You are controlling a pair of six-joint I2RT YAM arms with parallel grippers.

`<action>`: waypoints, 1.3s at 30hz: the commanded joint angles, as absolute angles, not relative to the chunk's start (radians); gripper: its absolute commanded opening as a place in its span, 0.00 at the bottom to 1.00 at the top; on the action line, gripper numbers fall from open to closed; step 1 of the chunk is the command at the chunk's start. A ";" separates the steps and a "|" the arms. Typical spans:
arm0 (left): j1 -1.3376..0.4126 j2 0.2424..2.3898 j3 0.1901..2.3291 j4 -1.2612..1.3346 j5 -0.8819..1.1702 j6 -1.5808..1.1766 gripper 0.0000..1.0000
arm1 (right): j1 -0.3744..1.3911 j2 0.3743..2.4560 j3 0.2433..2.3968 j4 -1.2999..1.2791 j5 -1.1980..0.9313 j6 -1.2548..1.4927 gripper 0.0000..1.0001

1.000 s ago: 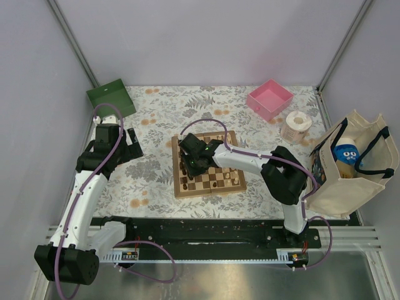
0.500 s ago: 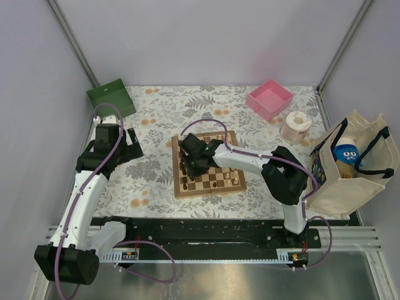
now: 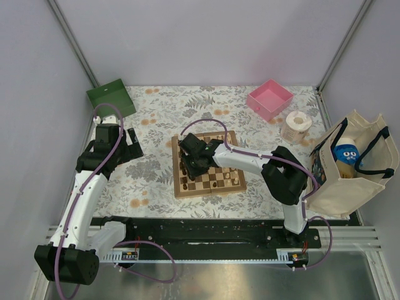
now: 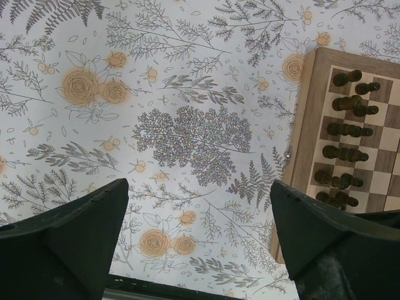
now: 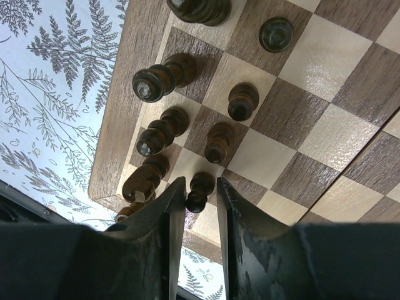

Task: Set up the chess pieces on the board

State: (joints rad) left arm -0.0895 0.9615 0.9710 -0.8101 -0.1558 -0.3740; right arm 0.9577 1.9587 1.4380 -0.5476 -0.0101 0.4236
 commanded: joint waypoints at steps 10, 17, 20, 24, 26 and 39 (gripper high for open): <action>-0.083 0.942 0.965 -0.770 -0.140 -0.373 0.99 | 0.968 1.847 1.480 -0.563 -0.005 0.407 0.42; -0.083 0.943 0.966 -0.770 -0.144 -0.371 0.99 | 0.959 1.648 1.313 -0.577 0.120 0.393 0.45; -0.083 0.942 0.965 -0.772 -0.143 -0.373 0.99 | 0.940 1.591 1.205 -0.569 0.130 0.410 0.46; -0.083 0.940 0.966 -0.770 -0.141 -0.373 0.99 | 0.936 1.574 1.120 -0.558 0.109 0.434 0.46; -0.084 0.942 0.965 -0.772 -0.141 -0.373 0.99 | 0.936 1.578 1.105 -0.555 0.097 0.446 0.47; -0.084 0.945 0.965 -0.770 -0.144 -0.371 0.99 | 0.931 1.655 1.104 -0.560 0.112 0.440 0.43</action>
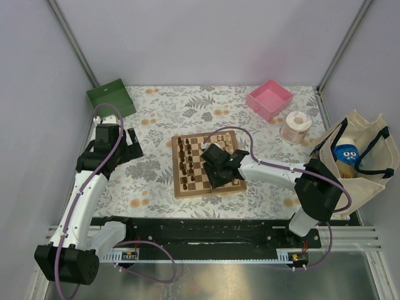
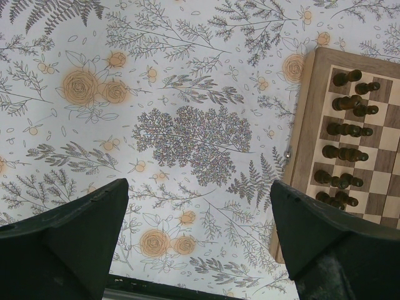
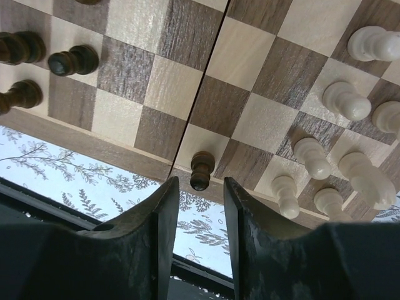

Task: Set up the chess pieces on the board

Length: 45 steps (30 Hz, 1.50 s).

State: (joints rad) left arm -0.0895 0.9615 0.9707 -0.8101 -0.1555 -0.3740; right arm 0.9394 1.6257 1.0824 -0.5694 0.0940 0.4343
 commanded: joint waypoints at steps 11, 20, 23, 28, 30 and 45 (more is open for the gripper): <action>-0.084 0.943 0.965 -0.770 -0.143 -0.371 0.99 | 0.936 1.632 1.140 -0.549 0.069 0.420 0.18; -0.084 0.940 0.963 -0.770 -0.144 -0.371 0.99 | 0.992 1.683 1.236 -0.532 0.020 0.430 0.17; -0.084 0.940 0.965 -0.770 -0.143 -0.371 0.99 | 1.018 1.713 1.273 -0.534 0.012 0.431 0.17; -0.083 0.940 0.965 -0.770 -0.141 -0.371 0.99 | 1.054 1.772 1.322 -0.532 0.003 0.434 0.17; -0.083 0.939 0.965 -0.770 -0.140 -0.371 0.99 | 1.065 1.789 1.336 -0.534 0.003 0.436 0.17; -0.084 0.936 0.965 -0.770 -0.141 -0.370 0.99 | 1.080 1.853 1.365 -0.535 0.015 0.442 0.21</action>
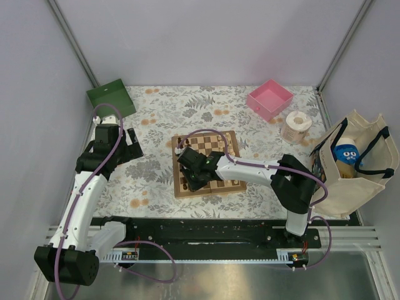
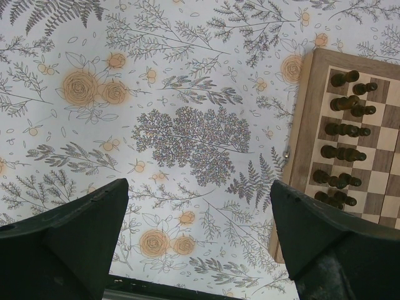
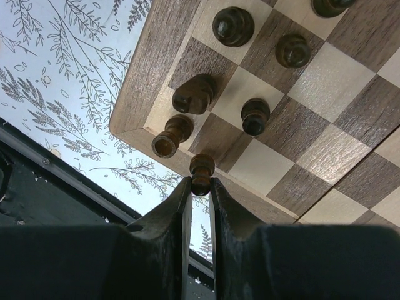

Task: Set up the chess pieces on the board

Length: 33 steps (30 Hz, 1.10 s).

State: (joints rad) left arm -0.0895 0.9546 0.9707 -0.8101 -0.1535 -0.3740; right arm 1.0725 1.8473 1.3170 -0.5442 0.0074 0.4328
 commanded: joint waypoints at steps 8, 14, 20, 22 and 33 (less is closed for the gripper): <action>-0.084 0.936 0.965 -0.770 -0.140 -0.371 0.99 | 1.081 1.858 1.377 -0.548 0.046 0.436 0.22; -0.083 0.939 0.965 -0.770 -0.138 -0.371 0.99 | 1.078 1.861 1.381 -0.563 0.064 0.430 0.22; -0.083 0.939 0.965 -0.770 -0.137 -0.371 0.99 | 1.080 1.859 1.370 -0.571 0.068 0.426 0.22; -0.084 0.939 0.965 -0.770 -0.137 -0.371 0.99 | 1.080 1.864 1.371 -0.569 0.060 0.425 0.22; -0.084 0.939 0.965 -0.770 -0.137 -0.371 0.99 | 1.080 1.873 1.394 -0.569 0.061 0.426 0.31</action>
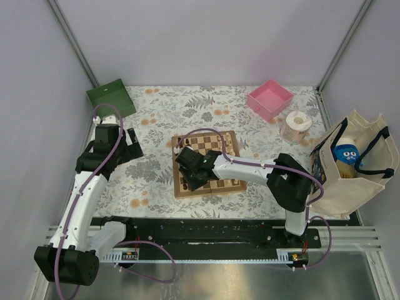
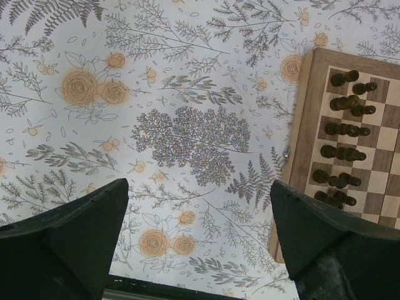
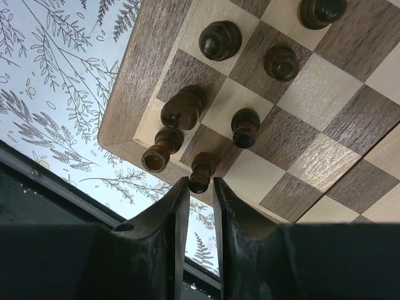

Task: Set up the chess pieces on the board

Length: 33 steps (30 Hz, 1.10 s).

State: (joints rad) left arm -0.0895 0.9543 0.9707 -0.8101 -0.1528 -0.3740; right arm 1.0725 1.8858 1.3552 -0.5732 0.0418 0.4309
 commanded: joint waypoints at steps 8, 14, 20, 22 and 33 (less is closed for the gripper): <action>-0.084 0.937 0.966 -0.770 -0.135 -0.371 0.99 | 1.080 1.859 1.393 -0.574 0.090 0.426 0.32; -0.084 0.937 0.965 -0.770 -0.135 -0.371 0.99 | 1.080 1.858 1.393 -0.574 0.113 0.416 0.32; -0.083 0.940 0.963 -0.770 -0.133 -0.371 0.99 | 1.080 1.850 1.404 -0.575 0.075 0.408 0.32; -0.084 0.939 0.963 -0.770 -0.135 -0.371 0.99 | 1.078 1.833 1.407 -0.574 0.060 0.410 0.33; -0.084 0.934 0.962 -0.770 -0.137 -0.371 0.99 | 1.043 1.759 1.396 -0.564 0.110 0.420 0.39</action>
